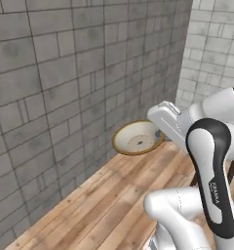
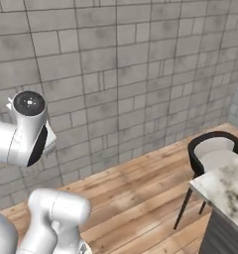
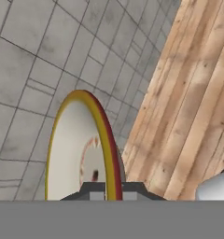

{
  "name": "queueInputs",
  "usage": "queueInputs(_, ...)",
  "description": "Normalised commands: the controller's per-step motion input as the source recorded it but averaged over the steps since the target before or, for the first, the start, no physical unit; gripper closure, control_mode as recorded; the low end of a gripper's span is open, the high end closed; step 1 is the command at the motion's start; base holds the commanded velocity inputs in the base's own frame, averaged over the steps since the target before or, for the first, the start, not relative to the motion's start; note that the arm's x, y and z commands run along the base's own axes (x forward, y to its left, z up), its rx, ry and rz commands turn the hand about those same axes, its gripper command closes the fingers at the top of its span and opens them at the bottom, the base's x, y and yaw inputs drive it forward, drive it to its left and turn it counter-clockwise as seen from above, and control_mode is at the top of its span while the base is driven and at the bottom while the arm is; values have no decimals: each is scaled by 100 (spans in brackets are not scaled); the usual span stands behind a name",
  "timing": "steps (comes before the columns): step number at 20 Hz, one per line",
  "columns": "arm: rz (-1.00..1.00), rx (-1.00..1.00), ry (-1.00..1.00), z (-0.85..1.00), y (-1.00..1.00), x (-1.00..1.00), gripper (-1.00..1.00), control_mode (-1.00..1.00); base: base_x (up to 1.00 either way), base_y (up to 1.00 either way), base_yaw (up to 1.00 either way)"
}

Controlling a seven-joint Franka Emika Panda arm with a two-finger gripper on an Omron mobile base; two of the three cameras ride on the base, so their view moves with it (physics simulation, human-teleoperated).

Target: Take the smaller bowl and place it next to the appetizer plate on the dining counter , and place the larger bowl next to the plate with cooked food.

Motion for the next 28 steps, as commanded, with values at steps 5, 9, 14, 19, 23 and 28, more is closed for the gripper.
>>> queueInputs(5,0,0,0,0,0,0,100,100,91,37,-63)
queueInputs(9,0,0,0,0,0,0,100,100,85,43,-65)
queueInputs(14,0,0,0,0,0,0,100,100,80,46,-66)
queueInputs(19,0,0,0,0,0,0,100,100,75,48,-68)
queueInputs(23,0,0,0,0,0,0,100,100,72,62,-68)
queueInputs(28,0,0,0,0,0,0,100,100,66,71,-69)
